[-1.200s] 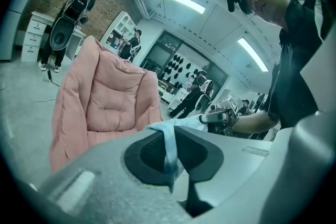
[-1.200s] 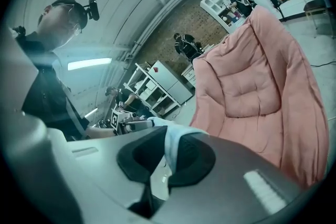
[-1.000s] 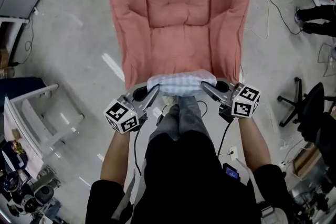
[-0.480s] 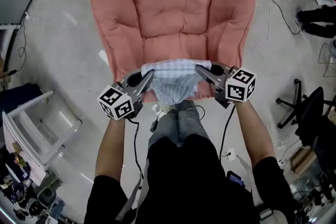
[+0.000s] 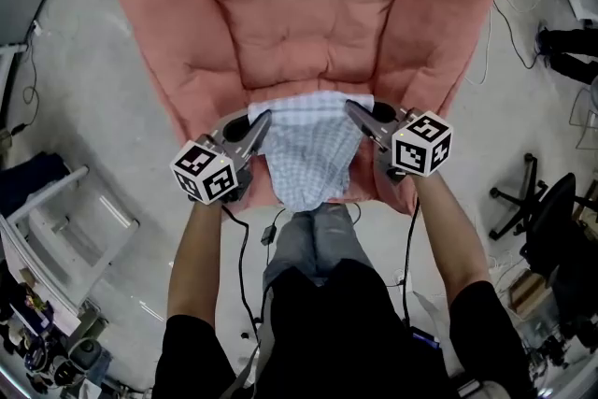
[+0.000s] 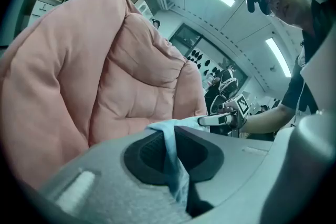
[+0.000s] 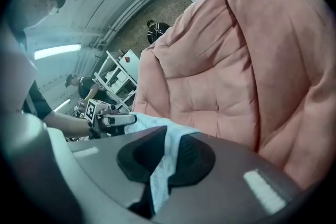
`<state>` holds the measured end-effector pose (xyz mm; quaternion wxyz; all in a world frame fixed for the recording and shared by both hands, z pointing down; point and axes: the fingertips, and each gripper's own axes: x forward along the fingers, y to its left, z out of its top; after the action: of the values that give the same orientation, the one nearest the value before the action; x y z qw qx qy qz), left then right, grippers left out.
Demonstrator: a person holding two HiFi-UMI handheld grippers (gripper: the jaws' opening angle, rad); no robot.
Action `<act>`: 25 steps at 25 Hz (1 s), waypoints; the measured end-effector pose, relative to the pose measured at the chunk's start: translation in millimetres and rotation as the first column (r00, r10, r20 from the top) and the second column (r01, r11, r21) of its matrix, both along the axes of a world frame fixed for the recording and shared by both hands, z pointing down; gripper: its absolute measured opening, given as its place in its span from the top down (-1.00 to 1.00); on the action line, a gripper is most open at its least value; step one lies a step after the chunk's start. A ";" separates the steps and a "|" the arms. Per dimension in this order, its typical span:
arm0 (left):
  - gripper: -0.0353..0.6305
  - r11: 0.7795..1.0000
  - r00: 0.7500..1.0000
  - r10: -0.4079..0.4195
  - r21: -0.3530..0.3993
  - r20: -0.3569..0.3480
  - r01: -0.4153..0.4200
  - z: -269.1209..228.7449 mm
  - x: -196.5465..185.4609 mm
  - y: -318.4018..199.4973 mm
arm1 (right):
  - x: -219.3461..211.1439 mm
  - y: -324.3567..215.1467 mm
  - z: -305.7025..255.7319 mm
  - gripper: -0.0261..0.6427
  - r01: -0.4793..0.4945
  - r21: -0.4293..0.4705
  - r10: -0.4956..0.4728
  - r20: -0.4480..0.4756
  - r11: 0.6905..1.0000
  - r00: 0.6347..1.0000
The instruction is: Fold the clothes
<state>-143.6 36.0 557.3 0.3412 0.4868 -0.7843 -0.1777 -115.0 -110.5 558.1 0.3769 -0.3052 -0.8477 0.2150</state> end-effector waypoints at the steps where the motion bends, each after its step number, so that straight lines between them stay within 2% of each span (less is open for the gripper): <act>1: 0.81 1.000 1.000 -0.008 0.000 -0.007 0.008 4.8 -6.5 -0.8 | -6.5 -1.1 4.1 0.89 -0.005 0.004 0.005 0.000 1.000 1.000; 4: 0.81 0.999 0.999 -0.030 0.010 -0.014 0.030 13.9 -24.0 -6.2 | -24.7 -8.2 11.5 0.89 -0.023 0.007 0.023 0.011 1.000 1.000; 8: 0.81 0.999 0.999 -0.035 0.001 0.017 0.035 22.5 -41.5 -14.4 | -46.5 -19.4 19.5 0.89 -0.075 0.000 0.075 0.035 0.997 0.997; 12: 0.81 0.999 0.999 -0.046 -0.007 0.022 0.046 39.5 -47.0 -15.2 | -48.5 -17.1 35.1 0.89 -0.116 -0.019 0.117 0.025 0.993 0.993; 20: 0.81 0.999 0.998 -0.054 -0.010 -0.021 0.054 56.6 3.8 -8.7 | 16.7 -7.1 53.2 0.89 -0.094 -0.043 0.093 -0.022 0.995 0.995; 25: 0.79 0.996 0.999 -0.032 -0.085 -0.033 0.029 67.6 43.3 3.1 | 63.9 8.7 62.3 0.89 -0.057 -0.024 0.056 -0.063 0.998 0.996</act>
<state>-100.3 39.1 624.9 0.3722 0.4567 -0.7925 -0.1578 -51.0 -101.8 620.4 0.3931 -0.2791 -0.8409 0.2458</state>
